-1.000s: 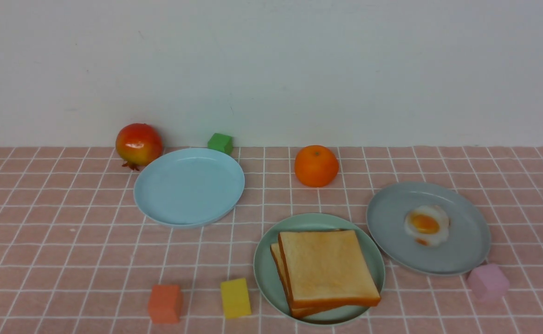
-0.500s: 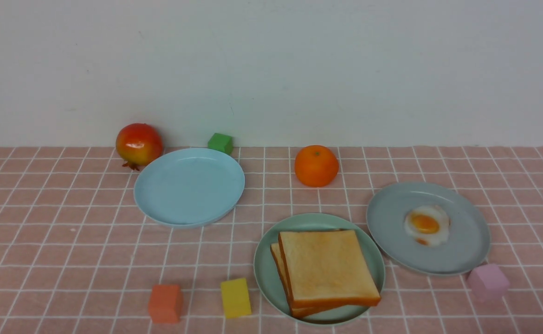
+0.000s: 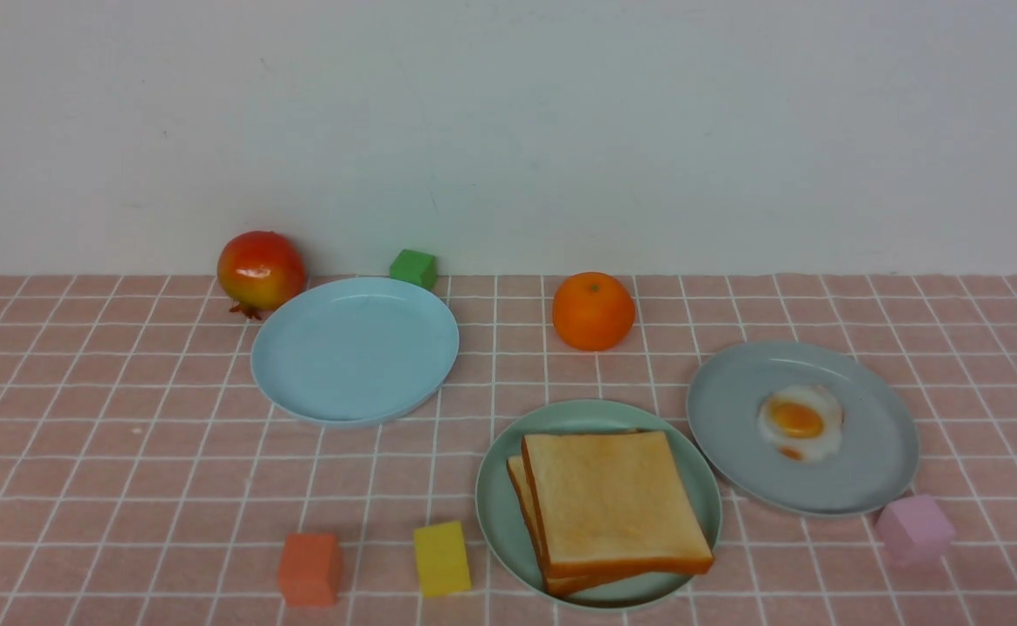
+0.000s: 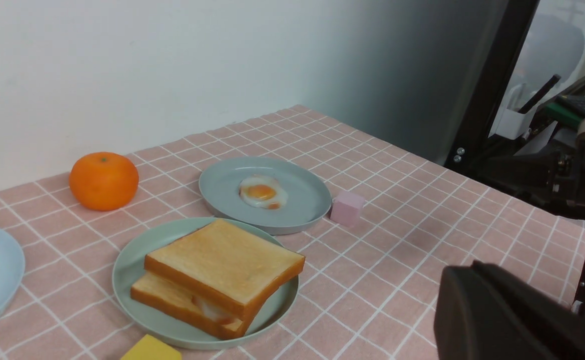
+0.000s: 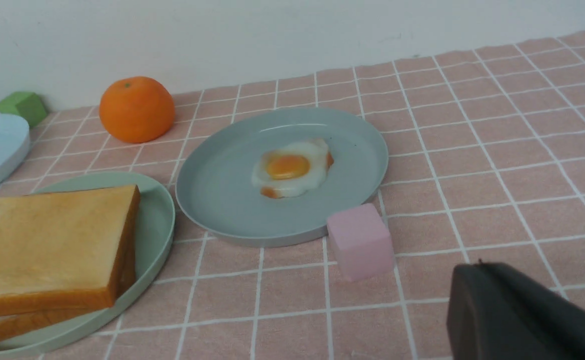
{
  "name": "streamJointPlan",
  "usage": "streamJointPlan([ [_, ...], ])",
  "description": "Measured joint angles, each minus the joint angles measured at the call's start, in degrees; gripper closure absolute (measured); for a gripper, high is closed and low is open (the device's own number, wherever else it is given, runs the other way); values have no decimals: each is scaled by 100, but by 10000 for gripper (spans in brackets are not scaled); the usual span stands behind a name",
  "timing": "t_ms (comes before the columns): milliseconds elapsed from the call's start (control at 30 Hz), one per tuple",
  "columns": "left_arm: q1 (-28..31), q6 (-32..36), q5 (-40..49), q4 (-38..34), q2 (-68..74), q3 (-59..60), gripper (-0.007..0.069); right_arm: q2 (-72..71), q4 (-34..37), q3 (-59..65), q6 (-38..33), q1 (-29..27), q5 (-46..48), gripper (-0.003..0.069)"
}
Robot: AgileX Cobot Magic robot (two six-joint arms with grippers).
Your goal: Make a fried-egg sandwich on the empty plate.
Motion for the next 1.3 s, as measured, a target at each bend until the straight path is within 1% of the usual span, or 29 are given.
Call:
streamJointPlan([
  [100,0,0,10,0,0,0,612,0,447,0,-496,0,5,655],
  [133,0,0,10,0,0,0,612,0,736,0,-916,0,37,655],
  [200,0,0,10,0,0,0,612,0,1074,0,-1458,0,90,655],
  [267,0,0,10,0,0,0,612,0,1246,0,-1724,0,233,655],
  [333,0,0,10,0,0,0,612,0,1286,0,-1798,0,504,653],
  [500,0,0,17,0,0,0,612,0,1300,-12,-1860,0,583,653],
  [1300,0,0,20,0,0,0,612,0,1300,-22,-1896,0,613,643],
])
